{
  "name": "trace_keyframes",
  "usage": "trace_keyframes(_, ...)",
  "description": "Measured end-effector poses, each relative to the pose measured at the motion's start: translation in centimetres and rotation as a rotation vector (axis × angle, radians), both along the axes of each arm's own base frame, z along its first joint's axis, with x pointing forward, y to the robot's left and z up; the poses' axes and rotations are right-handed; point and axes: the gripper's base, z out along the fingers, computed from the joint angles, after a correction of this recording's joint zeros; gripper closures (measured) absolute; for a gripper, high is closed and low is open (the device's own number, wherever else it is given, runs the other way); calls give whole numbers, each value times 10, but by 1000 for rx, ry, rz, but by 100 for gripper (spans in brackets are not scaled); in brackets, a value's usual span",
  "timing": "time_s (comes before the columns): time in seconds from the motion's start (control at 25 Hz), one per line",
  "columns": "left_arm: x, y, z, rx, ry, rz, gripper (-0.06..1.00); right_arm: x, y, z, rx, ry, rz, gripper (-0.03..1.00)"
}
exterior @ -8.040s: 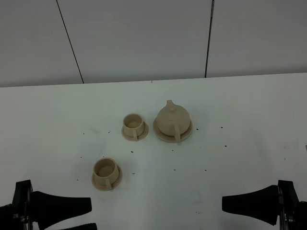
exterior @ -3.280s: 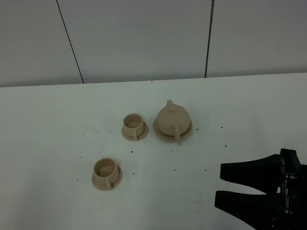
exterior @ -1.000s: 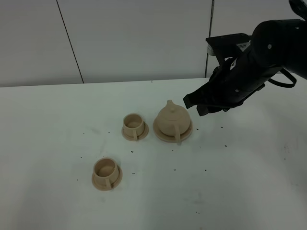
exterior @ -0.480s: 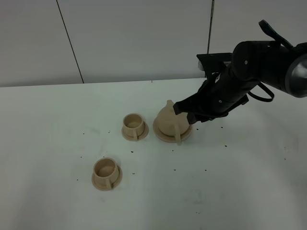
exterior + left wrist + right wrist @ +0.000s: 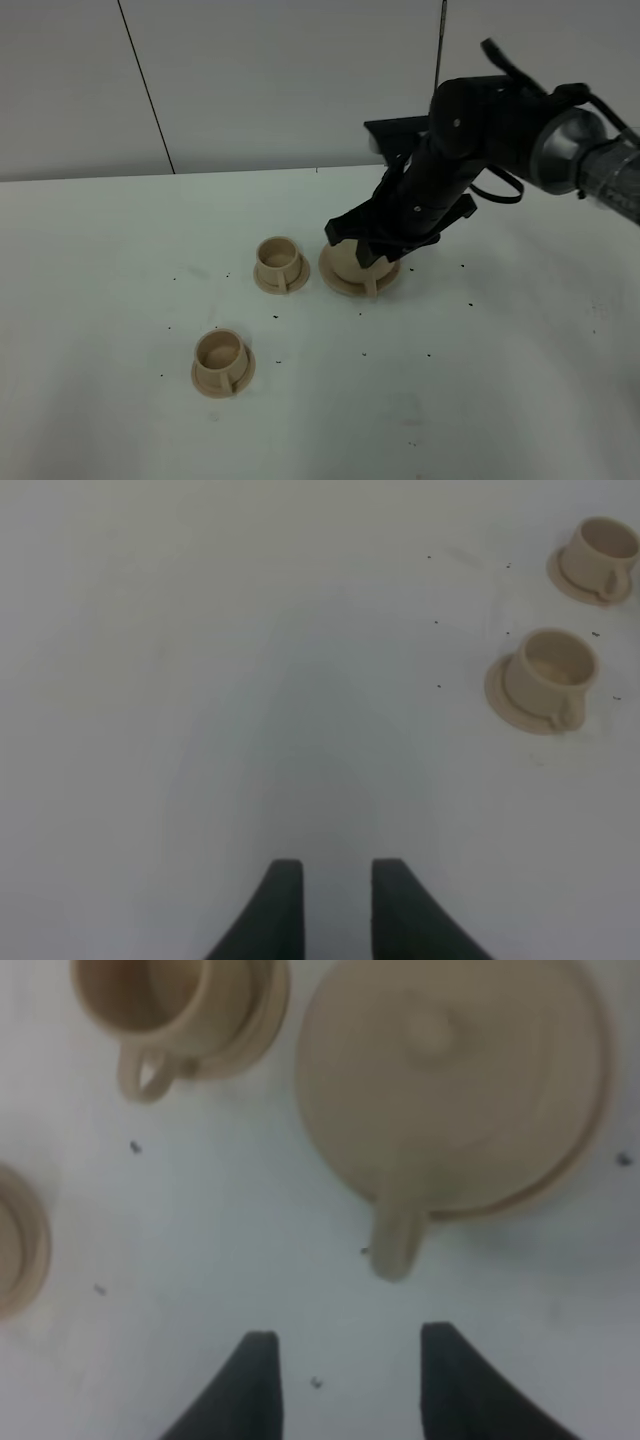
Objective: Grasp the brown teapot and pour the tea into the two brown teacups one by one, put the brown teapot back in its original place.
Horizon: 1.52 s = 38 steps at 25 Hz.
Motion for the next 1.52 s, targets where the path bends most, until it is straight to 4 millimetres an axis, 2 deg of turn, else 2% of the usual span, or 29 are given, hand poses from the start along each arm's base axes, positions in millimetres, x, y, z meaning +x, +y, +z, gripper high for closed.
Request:
trace_keyframes(0.48, 0, 0, 0, -1, 0, 0, 71, 0, -5, 6, -63, 37, -59, 64)
trace_keyframes(0.88, 0, 0, 0, -1, 0, 0, 71, 5, 4, 13, 43, -18, -111, 64)
trace_keyframes(1.24, 0, 0, 0, -1, 0, 0, 70, 7, 13, 17, 124, -77, -39, 64)
trace_keyframes(1.32, 0, 0, 0, -1, 0, 0, 70, 6, 10, 15, 94, -50, -48, 64)
trace_keyframes(1.52, 0, 0, 0, -1, 0, 0, 70, 7, 5, -8, -42, 60, -74, 64)
